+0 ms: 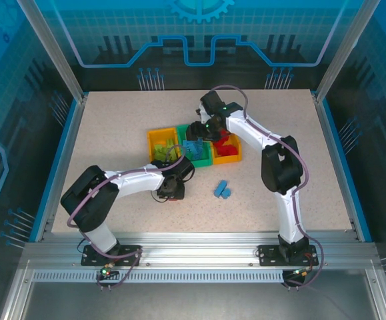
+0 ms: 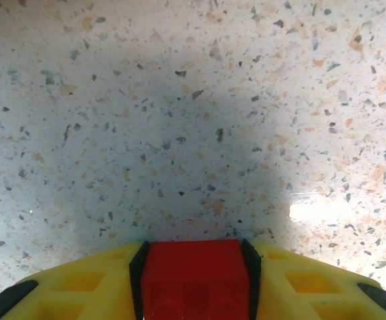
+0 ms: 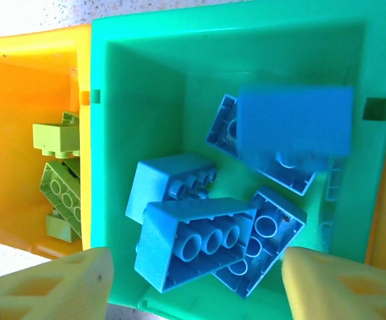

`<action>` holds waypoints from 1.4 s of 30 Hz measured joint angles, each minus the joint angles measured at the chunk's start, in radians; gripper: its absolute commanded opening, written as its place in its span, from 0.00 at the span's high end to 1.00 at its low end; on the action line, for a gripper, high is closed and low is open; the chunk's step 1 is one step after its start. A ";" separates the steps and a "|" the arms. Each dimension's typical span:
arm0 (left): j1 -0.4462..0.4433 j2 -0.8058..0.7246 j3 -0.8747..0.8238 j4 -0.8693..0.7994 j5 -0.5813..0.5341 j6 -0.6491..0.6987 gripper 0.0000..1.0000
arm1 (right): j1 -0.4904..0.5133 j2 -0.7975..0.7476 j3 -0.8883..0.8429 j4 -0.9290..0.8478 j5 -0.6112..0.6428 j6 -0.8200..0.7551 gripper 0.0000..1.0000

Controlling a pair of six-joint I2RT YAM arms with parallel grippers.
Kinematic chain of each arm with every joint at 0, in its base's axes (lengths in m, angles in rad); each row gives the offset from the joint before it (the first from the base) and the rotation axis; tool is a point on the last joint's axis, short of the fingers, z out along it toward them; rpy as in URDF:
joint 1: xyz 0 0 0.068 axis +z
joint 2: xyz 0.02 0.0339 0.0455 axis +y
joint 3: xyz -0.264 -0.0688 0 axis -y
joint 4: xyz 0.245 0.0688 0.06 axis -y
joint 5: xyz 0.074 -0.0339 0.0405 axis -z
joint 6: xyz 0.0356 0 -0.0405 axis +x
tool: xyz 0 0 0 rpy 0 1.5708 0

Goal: Sort the legos into containers by color

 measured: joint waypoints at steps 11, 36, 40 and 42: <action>-0.013 -0.040 0.188 0.015 0.050 0.011 0.59 | -0.022 -0.423 -0.369 0.080 0.083 0.002 0.15; 0.115 0.644 1.217 -0.036 0.190 0.172 0.28 | -0.101 -0.748 -0.992 0.146 0.135 0.018 0.18; 0.111 0.594 1.123 -0.003 0.193 0.154 0.01 | -0.032 -0.706 -0.973 0.152 0.121 0.070 0.18; 0.110 0.539 1.040 0.008 0.192 0.157 0.01 | -0.010 -0.666 -0.951 0.151 0.118 0.096 0.18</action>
